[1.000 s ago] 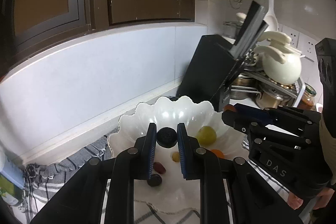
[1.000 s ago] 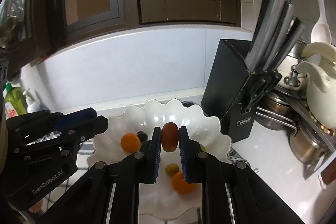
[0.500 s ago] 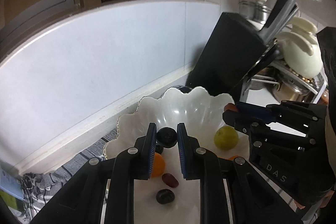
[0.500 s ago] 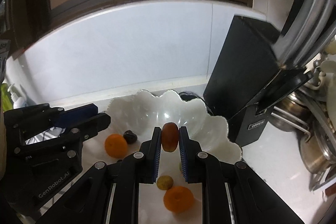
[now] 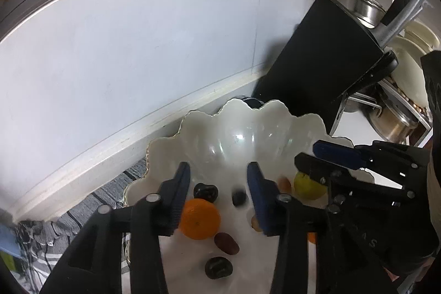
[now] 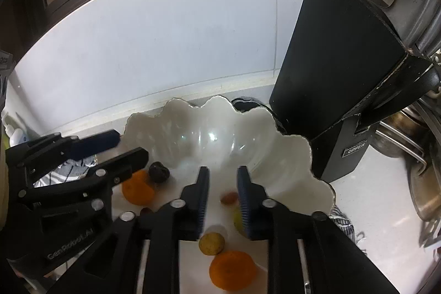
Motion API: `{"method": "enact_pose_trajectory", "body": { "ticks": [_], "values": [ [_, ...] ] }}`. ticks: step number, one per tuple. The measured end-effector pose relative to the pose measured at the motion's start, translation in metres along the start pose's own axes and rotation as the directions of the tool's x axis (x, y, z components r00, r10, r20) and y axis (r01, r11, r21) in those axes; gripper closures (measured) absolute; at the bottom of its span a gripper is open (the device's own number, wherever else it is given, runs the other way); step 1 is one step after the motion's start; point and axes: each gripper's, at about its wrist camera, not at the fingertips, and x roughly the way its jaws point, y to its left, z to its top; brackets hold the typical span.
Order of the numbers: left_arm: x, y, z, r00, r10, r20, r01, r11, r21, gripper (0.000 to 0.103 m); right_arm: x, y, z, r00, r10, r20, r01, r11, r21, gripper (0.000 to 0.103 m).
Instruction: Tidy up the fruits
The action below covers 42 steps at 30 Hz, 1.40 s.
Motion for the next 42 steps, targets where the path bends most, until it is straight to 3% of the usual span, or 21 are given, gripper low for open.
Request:
{"method": "enact_pose_trajectory", "body": {
  "ticks": [6, 16, 19, 24, 33, 42],
  "values": [
    [-0.01, 0.004, -0.003, 0.999, 0.049, 0.006, -0.048, 0.999, -0.017, 0.057, -0.007, -0.002, -0.004, 1.0, -0.012, 0.007, 0.012, 1.0, 0.008, 0.07],
    [-0.074, 0.008, -0.029, 0.978, 0.184, 0.094, -0.18, 0.983, -0.046, 0.035, -0.054, 0.012, -0.023, 0.996, -0.019, 0.087, 0.017, 1.0, 0.025, 0.042],
    [-0.095, 0.008, -0.038, 0.969, 0.207, 0.138, -0.201, 0.978, -0.054, 0.03, -0.075, 0.018, -0.033, 0.993, -0.022, 0.116, 0.018, 0.999, 0.037, 0.04],
    [-0.136, 0.001, -0.052, 0.951, 0.227, 0.212, -0.225, 0.974, -0.037, 0.018, -0.109, 0.024, -0.05, 0.985, -0.038, 0.166, 0.025, 0.997, 0.076, 0.034],
    [-0.204, -0.008, -0.084, 0.901, 0.236, 0.364, -0.241, 0.97, -0.034, 0.0, -0.177, 0.038, -0.085, 0.954, -0.132, 0.269, 0.106, 0.988, 0.111, 0.023],
    [-0.257, -0.023, -0.118, 0.893, 0.195, 0.405, -0.203, 0.979, -0.024, 0.0, -0.244, 0.057, -0.123, 0.913, -0.204, 0.354, 0.185, 0.979, 0.088, 0.016]
  ]
}}
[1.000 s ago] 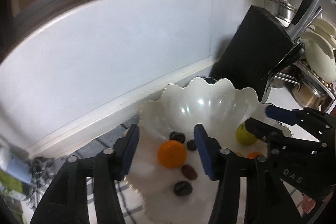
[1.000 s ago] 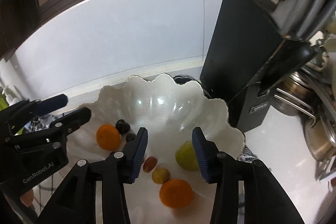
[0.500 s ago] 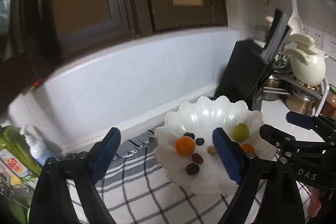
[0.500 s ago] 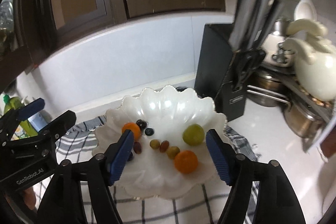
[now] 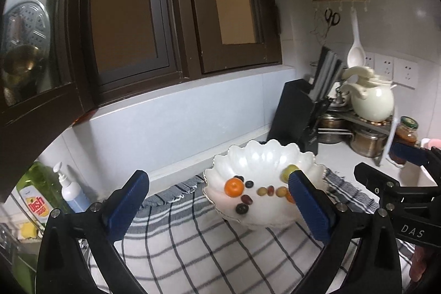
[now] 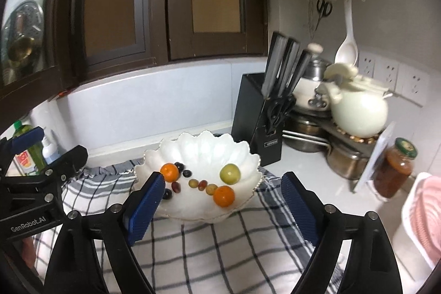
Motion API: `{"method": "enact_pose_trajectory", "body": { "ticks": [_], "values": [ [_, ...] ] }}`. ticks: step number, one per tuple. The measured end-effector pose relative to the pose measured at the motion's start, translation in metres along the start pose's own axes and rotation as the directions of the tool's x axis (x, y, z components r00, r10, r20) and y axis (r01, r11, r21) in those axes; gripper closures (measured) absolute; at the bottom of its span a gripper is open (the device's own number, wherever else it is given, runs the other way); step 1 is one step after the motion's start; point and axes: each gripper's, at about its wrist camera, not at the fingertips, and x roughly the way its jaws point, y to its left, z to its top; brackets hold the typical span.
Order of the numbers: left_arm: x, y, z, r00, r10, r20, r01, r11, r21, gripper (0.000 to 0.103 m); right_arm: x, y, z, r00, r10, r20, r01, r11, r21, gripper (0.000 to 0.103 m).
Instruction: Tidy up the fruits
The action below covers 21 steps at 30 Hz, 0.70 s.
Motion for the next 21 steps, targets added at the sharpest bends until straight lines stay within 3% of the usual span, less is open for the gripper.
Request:
{"method": "enact_pose_trajectory", "body": {
  "ticks": [11, 21],
  "values": [
    [-0.089, -0.016, -0.023, 1.0, -0.01, 0.017, 0.012, 0.998, -0.062, 0.0, -0.093, -0.008, -0.02, 0.997, -0.006, 0.081, 0.008, 1.0, -0.018, 0.013],
    [-0.159, -0.037, -0.05, 1.0, -0.008, 0.028, 0.01, 0.998, -0.055, 0.0, -0.165, -0.018, -0.052, 0.996, -0.001, 0.089, 0.004, 0.999, -0.035, 0.013]
  ]
}}
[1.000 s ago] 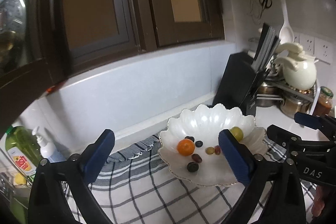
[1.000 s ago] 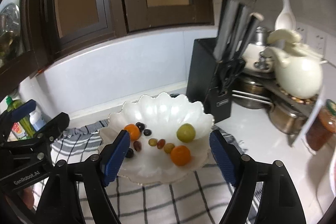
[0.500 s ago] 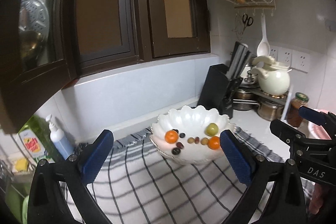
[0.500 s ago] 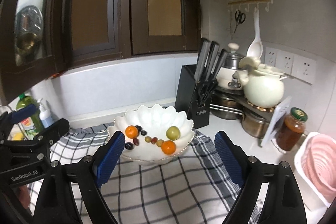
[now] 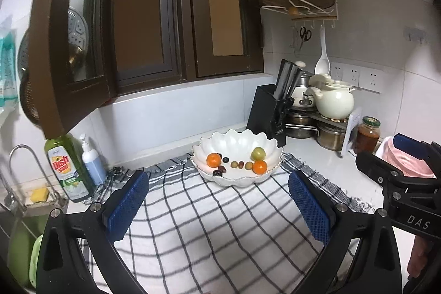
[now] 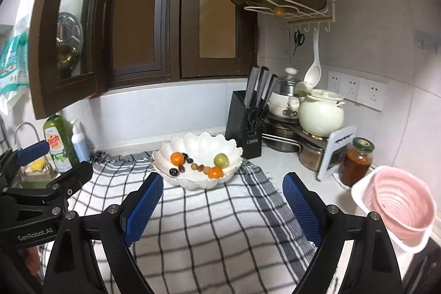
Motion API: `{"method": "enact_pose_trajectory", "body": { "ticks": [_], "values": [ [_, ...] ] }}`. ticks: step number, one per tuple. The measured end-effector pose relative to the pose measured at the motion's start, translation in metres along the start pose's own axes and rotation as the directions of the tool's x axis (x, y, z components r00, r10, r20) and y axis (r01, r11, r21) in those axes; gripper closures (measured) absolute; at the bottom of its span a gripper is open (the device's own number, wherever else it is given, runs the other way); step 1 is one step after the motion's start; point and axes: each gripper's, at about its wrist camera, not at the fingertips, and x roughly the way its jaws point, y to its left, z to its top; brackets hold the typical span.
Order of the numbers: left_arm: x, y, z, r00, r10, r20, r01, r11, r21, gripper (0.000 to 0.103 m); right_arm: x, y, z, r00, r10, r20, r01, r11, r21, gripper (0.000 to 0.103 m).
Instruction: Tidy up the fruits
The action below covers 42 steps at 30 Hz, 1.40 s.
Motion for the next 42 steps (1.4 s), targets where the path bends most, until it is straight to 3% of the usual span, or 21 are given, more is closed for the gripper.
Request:
{"method": "enact_pose_trajectory", "body": {
  "ticks": [17, 42],
  "values": [
    [-0.079, -0.011, -0.031, 1.0, 0.008, 0.026, -0.008, 1.0, 0.019, 0.0, -0.075, -0.002, -0.039, 1.0, 0.02, -0.005, -0.02, 1.0, 0.015, 0.013],
    [-0.111, -0.025, -0.035, 0.997, -0.041, 0.062, 0.04, 0.999, 0.024, 0.0, -0.114, -0.014, -0.048, 1.0, -0.002, 0.018, 0.001, 0.999, 0.032, 0.013]
  ]
}}
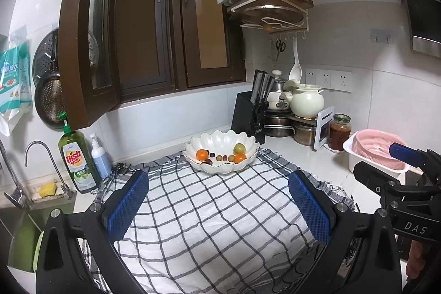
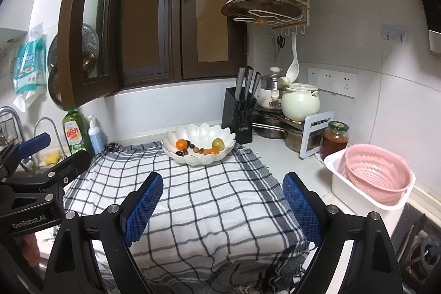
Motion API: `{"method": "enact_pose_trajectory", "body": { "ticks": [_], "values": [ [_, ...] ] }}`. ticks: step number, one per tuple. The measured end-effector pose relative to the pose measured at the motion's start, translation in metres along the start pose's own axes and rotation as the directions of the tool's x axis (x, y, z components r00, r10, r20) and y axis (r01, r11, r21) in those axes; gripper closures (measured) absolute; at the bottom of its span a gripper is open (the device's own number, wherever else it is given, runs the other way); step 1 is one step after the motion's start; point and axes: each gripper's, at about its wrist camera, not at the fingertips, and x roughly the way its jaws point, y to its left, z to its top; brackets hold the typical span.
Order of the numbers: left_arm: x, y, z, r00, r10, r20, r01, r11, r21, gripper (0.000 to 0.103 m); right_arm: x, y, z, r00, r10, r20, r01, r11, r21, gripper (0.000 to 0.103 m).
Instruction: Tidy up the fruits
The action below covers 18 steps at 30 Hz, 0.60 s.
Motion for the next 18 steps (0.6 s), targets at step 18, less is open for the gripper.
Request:
{"method": "enact_pose_trajectory", "body": {
  "ticks": [18],
  "values": [
    [-0.0017, -0.0017, -0.0023, 1.0, -0.021, -0.006, 0.021, 1.0, -0.009, 0.0, -0.0062, -0.0022, -0.0044, 1.0, -0.022, -0.008, 0.022, 1.0, 0.002, 0.013]
  ]
}}
